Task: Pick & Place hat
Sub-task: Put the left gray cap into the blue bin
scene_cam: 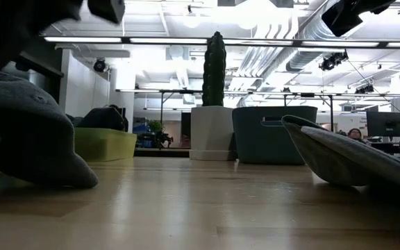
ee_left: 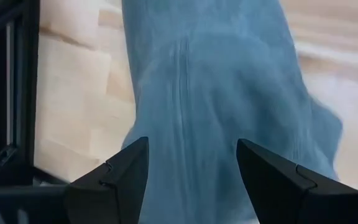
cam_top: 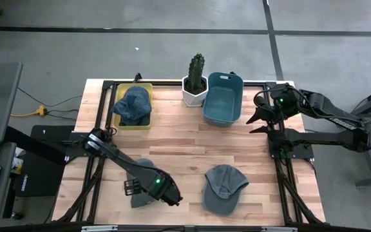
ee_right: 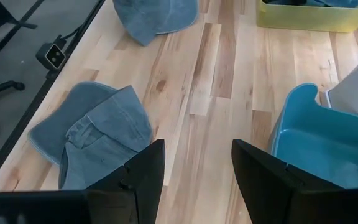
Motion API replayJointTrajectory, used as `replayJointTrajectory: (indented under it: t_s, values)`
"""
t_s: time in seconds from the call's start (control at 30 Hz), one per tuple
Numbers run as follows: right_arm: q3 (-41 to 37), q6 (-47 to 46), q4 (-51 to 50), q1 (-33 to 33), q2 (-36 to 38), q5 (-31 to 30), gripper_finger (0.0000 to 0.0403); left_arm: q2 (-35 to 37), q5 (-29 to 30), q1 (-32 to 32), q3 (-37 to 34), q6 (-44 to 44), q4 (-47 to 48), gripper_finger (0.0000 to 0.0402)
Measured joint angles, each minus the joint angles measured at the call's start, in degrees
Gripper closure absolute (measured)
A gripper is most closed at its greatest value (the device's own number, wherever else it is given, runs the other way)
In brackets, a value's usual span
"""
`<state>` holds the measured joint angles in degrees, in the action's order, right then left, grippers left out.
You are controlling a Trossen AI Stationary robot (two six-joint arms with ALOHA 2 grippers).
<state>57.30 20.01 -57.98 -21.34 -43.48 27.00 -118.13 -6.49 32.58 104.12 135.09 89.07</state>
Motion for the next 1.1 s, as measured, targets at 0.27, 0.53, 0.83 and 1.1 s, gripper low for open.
replayJointTrajectory:
  t_s: [0.27,0.53,0.83,1.1]
  values:
    - [0.0,0.06,0.02,-0.02,0.0,0.0,0.0221,3.28,-0.21,-0.33,-6.27,0.37,-5.82,0.0176]
    - [0.0,0.17,0.01,-0.02,0.0,0.0,0.0221,8.28,-0.77,-1.12,-12.42,0.4,-9.26,0.0176]
    - [0.0,0.17,0.0,0.0,0.0,0.0,0.0221,10.08,0.06,-2.21,-16.41,-0.58,-13.29,0.0176]
    - [0.0,0.17,-0.02,0.0,0.02,0.0,0.0221,10.96,-2.74,-2.26,-24.73,-0.4,-26.17,0.0176]
